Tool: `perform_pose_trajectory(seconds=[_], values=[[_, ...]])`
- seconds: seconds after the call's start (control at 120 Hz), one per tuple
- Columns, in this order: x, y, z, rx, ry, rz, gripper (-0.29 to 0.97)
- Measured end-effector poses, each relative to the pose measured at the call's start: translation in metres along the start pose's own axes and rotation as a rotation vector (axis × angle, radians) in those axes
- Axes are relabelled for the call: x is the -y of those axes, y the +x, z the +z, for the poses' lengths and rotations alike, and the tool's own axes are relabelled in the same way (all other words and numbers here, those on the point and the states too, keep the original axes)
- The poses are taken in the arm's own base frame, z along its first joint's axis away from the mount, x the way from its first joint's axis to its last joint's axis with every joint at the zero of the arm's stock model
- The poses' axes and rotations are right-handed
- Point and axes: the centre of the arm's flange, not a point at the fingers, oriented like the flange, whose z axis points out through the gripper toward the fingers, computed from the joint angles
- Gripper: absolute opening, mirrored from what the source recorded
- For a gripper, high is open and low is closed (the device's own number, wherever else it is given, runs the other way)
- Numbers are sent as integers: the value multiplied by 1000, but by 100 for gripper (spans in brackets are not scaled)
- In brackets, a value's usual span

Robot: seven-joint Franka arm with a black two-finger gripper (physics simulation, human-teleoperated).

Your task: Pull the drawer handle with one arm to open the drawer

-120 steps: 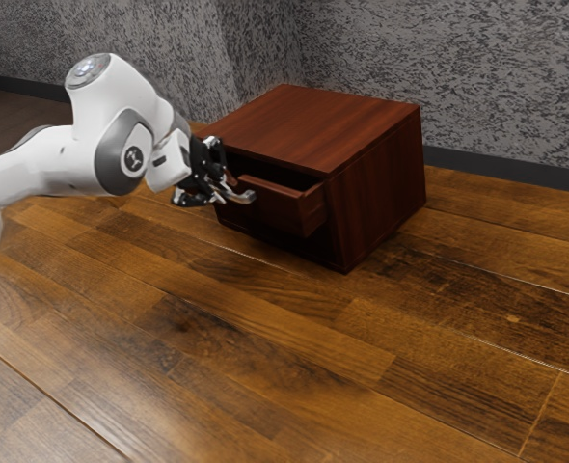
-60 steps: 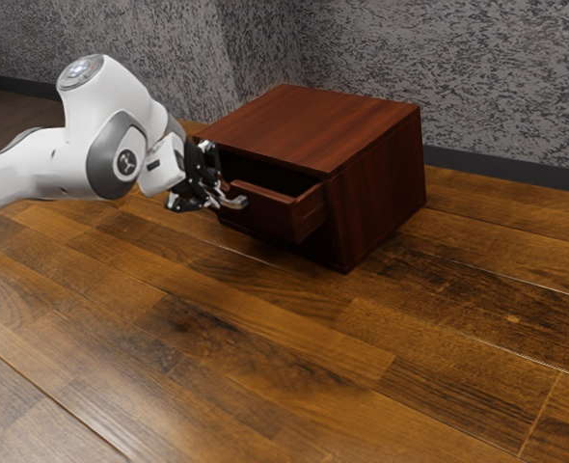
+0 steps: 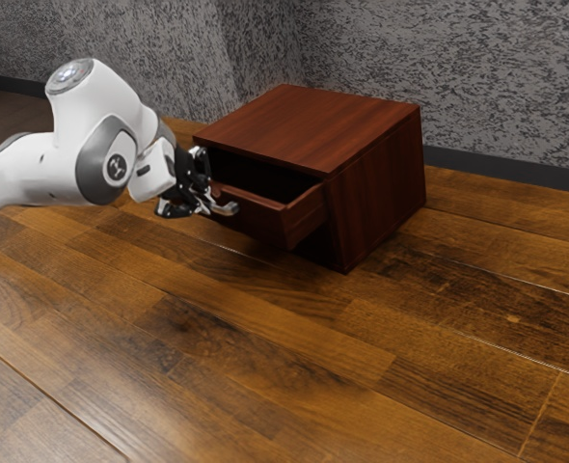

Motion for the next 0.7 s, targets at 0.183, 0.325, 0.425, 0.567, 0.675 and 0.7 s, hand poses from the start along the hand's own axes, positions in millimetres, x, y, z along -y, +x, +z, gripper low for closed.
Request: perform_pose_trajectory(seconds=[0.183,0.325,0.425,0.567,0.675,0.7], values=[[-5,-1,-3,4,-4,-4,-2],[-10,-3,-6,7,-7,-12,-2],[-13,-2,-9,9,-10,-13,-2],[-17,0,-12,11,-11,-13,-3],[-21,-1,-14,12,-15,-17,-3],[-22,-1,-14,13,-16,-18,-3]])
